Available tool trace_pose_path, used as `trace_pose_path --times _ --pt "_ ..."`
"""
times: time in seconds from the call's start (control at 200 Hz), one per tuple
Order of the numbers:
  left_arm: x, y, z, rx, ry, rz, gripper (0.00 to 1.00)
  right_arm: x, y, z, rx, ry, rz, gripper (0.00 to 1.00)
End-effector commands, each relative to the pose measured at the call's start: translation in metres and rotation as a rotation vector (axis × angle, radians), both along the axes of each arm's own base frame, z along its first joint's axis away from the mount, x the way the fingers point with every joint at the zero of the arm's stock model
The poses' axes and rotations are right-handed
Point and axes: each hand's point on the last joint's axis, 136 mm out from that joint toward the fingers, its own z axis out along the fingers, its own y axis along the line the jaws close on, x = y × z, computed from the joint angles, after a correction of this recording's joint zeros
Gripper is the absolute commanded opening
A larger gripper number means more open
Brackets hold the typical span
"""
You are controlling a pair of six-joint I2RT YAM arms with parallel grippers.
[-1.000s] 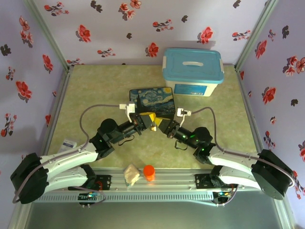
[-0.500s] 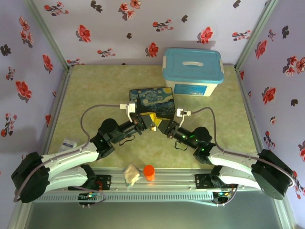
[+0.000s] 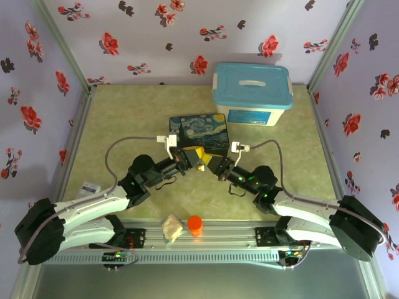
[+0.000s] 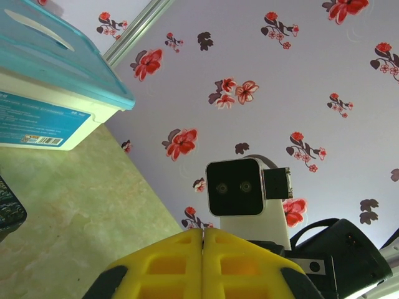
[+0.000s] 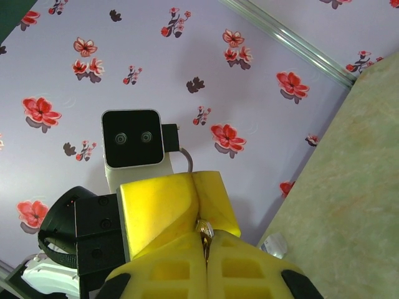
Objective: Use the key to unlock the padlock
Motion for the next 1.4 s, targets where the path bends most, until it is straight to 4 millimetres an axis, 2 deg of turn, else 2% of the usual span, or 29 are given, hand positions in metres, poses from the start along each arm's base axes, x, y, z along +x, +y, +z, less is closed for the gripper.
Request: trace_pose_path --times 0.0,0.09,0.125,0.155,0.22,0.305,0.535,0.61,0.825,1.0,1.255,1.395 --pt "0.002 0.004 0.002 -0.01 -0.004 0.014 0.03 -0.003 -0.006 0.004 0.013 -0.031 -0.018 0.0" --pt "0.013 0.014 -0.003 0.032 0.019 0.084 0.56 -0.001 -0.01 -0.008 -0.024 -0.01 -0.043 0.0" --pt "0.019 0.022 -0.007 0.061 0.029 0.131 0.69 0.0 -0.012 -0.015 -0.049 0.003 -0.06 0.0" --pt "0.024 0.029 -0.012 0.094 0.04 0.177 0.74 0.003 -0.014 -0.026 -0.094 0.027 -0.079 0.0" --pt "0.036 0.046 -0.032 0.211 0.085 0.288 0.74 0.011 -0.021 -0.046 -0.214 0.073 -0.137 0.0" --pt "0.043 0.056 -0.062 0.402 0.12 0.349 0.73 0.014 -0.032 -0.066 -0.337 0.1 -0.195 0.0" --pt "0.045 0.039 -0.142 0.721 0.213 0.263 0.72 0.022 -0.083 -0.119 -0.664 0.206 -0.388 0.0" --pt "0.049 0.036 -0.16 0.783 0.215 0.256 0.72 0.021 -0.089 -0.126 -0.676 0.215 -0.405 0.0" --pt "0.064 0.019 -0.204 0.91 0.198 0.222 0.66 0.018 -0.091 -0.138 -0.66 0.244 -0.4 0.0" --pt "0.07 -0.001 -0.219 0.913 0.163 0.158 0.64 0.017 -0.089 -0.139 -0.656 0.247 -0.389 0.0" --pt "0.077 -0.002 -0.242 0.917 0.186 0.167 0.59 0.015 -0.089 -0.144 -0.658 0.253 -0.382 0.0" --pt "0.08 -0.004 -0.249 0.925 0.176 0.164 0.5 0.015 -0.089 -0.144 -0.66 0.251 -0.376 0.0"
